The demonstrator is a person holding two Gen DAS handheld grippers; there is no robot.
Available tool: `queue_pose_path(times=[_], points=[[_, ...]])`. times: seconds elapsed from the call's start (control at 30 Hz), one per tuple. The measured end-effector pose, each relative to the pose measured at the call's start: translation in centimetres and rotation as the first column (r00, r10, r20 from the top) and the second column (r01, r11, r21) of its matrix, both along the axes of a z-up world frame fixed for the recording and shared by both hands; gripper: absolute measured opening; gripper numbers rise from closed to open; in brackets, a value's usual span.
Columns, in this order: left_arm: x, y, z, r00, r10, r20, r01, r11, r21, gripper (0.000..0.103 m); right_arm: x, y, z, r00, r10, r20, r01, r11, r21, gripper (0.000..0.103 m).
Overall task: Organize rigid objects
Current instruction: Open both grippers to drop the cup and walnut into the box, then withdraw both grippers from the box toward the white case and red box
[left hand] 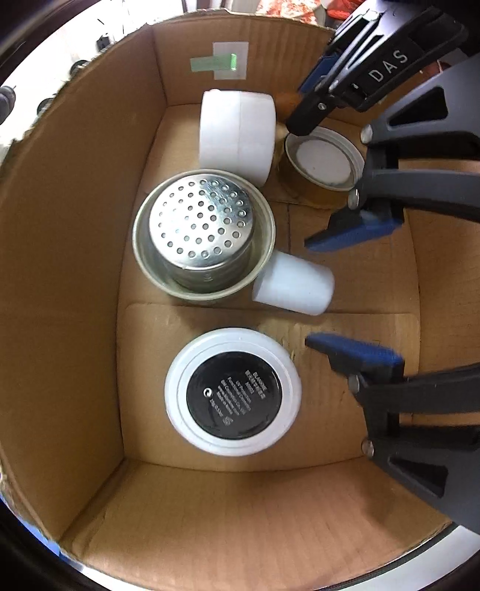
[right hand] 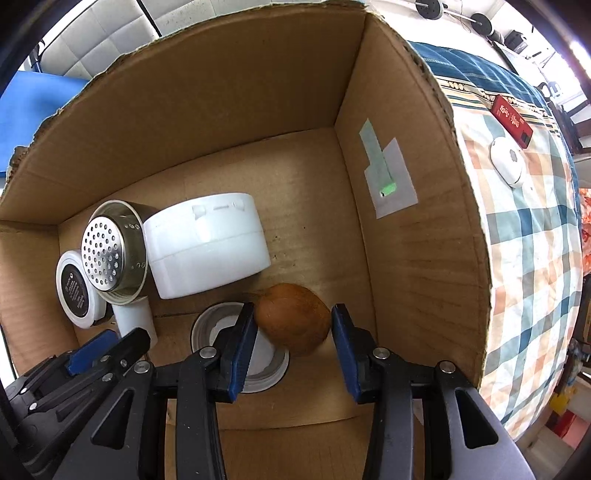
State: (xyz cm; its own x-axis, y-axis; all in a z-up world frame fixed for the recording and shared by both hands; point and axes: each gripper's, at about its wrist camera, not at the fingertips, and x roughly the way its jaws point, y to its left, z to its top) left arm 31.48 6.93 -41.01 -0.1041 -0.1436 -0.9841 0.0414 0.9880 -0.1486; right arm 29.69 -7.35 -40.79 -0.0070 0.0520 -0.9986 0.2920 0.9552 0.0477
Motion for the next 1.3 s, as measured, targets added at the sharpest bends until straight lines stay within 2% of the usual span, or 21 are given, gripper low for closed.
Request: queue_pose_path(times=[0.03,0.17,0.2,0.3,0.47,0.6,0.7,0.77,0.8,0.83,1.0,1.3], points=[[0.0,0.1,0.2,1.0,0.008,-0.001,-0.008,1.0,-0.012,0.055,0.0,-0.2,0.2,1.0,0.004,0.001,-0.004,1.0,-0.004,0.044],[-0.2,0.3,1.5,1.0,0.022,0.008,-0.022,1.0,-0.019,0.06,-0.1,-0.1,1.2,1.0,0.016,0.009,-0.016,1.0,0.001,0.045],[-0.3,0.3,1.9,1.0,0.021,0.014,-0.021,1.0,-0.017,0.062,-0.2,-0.1,1.5,1.0,0.018,0.012,-0.018,1.0,-0.004,0.047],[-1.1,0.3,3.1,0.999,0.014,0.034,-0.014,1.0,-0.01,0.067,-0.4,-0.3,2.6,0.999,0.023,0.031,-0.023,1.0,-0.006,0.062],[-2.4,-0.3,5.9,0.997,0.005,0.079,-0.005,1.0,0.003,0.07,-1.7,-1.0,4.9,0.998,0.047,0.049,-0.047,0.999,0.003,0.062],[-3.8,0.5,8.0,0.992,0.009,0.125,-0.011,1.0,0.017,0.08,-3.2,-1.1,6.7,0.993,0.1,0.058,-0.101,0.995,0.006,0.064],[-4.8,1.6,9.8,0.986,0.014,0.165,-0.017,1.0,0.02,0.084,-4.9,-0.8,7.4,0.987,0.144,0.072,-0.146,0.989,0.021,0.074],[-4.6,2.2,10.5,0.983,0.015,0.184,-0.02,1.0,0.024,0.092,-6.0,-0.2,8.4,0.982,0.17,0.08,-0.172,0.985,0.03,0.079],[-5.0,2.5,10.9,0.981,0.013,0.193,-0.019,0.999,0.029,0.1,-6.5,-0.1,8.7,0.98,0.184,0.083,-0.187,0.982,0.038,0.086],[-5.3,2.9,11.4,0.979,0.01,0.203,-0.017,0.999,0.033,0.103,-7.0,-0.1,9.0,0.977,0.194,0.089,-0.199,0.979,0.049,0.091],[-7.9,2.8,13.3,0.972,0.003,0.235,-0.017,0.998,0.06,0.103,-8.7,0.6,11.0,0.964,0.237,0.122,-0.244,0.969,0.048,0.096],[-10.4,1.4,16.7,0.956,0.033,0.292,-0.047,0.998,0.04,0.103,-10.4,-0.9,14.6,0.951,0.238,0.196,-0.259,0.962,0.09,0.096]])
